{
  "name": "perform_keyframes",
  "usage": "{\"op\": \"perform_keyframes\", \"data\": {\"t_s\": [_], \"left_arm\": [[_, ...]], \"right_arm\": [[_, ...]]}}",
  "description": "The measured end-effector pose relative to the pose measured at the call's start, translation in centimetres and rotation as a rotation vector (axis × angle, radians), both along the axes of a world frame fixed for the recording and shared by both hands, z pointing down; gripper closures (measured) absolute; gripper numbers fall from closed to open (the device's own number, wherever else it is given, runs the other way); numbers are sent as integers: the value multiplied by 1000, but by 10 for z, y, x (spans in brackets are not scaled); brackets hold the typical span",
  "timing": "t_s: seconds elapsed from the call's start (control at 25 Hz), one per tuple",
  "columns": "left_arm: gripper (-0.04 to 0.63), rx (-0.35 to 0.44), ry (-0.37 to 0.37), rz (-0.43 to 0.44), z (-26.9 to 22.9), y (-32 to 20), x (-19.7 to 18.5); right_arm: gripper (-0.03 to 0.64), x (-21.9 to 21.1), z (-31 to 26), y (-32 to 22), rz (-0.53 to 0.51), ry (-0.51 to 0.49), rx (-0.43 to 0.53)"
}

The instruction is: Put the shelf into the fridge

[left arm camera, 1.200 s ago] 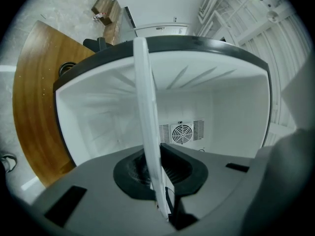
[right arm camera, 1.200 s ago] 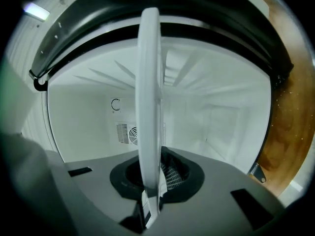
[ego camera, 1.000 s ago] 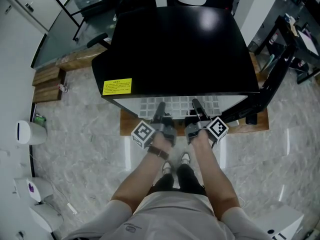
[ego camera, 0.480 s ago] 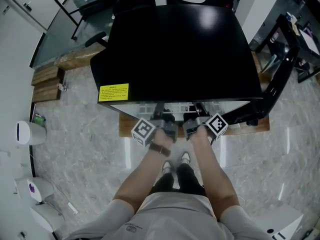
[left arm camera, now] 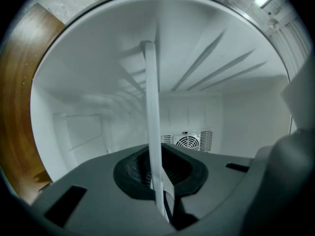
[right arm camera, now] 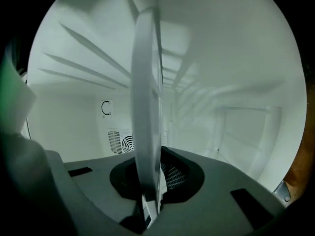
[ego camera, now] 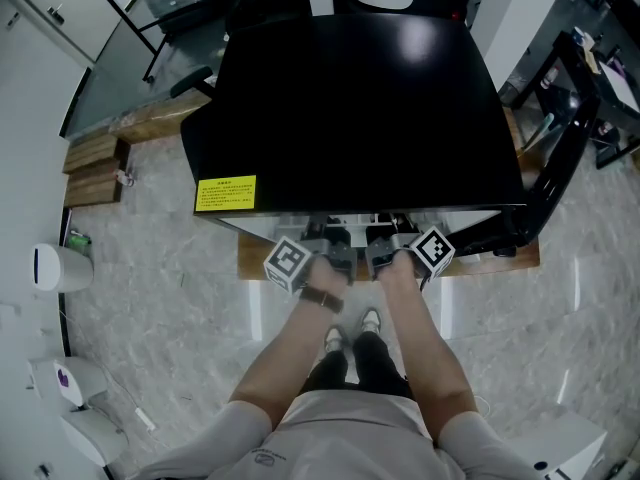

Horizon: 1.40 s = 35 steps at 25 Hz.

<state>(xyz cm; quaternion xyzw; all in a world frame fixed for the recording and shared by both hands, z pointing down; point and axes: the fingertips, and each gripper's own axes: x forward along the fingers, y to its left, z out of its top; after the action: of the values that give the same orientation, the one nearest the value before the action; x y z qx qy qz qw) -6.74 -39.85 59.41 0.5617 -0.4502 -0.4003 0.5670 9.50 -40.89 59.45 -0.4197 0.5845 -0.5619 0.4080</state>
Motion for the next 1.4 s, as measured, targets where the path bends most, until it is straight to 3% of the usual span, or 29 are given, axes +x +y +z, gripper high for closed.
{"op": "perform_keyframes", "data": {"t_s": [0.68,1.12,1.4], "left_arm": [[566,16,-6,7,-1,-6,5],[566,-11,9,75,1,33,24],[572,-18,1,163,-11,67,33]], "right_arm": [[568,-2,-1,-8,-26,-10,25],[566,-3,2,41,-22,-5,-6],[570,-16,-11,83,-84,40,-12]]}}
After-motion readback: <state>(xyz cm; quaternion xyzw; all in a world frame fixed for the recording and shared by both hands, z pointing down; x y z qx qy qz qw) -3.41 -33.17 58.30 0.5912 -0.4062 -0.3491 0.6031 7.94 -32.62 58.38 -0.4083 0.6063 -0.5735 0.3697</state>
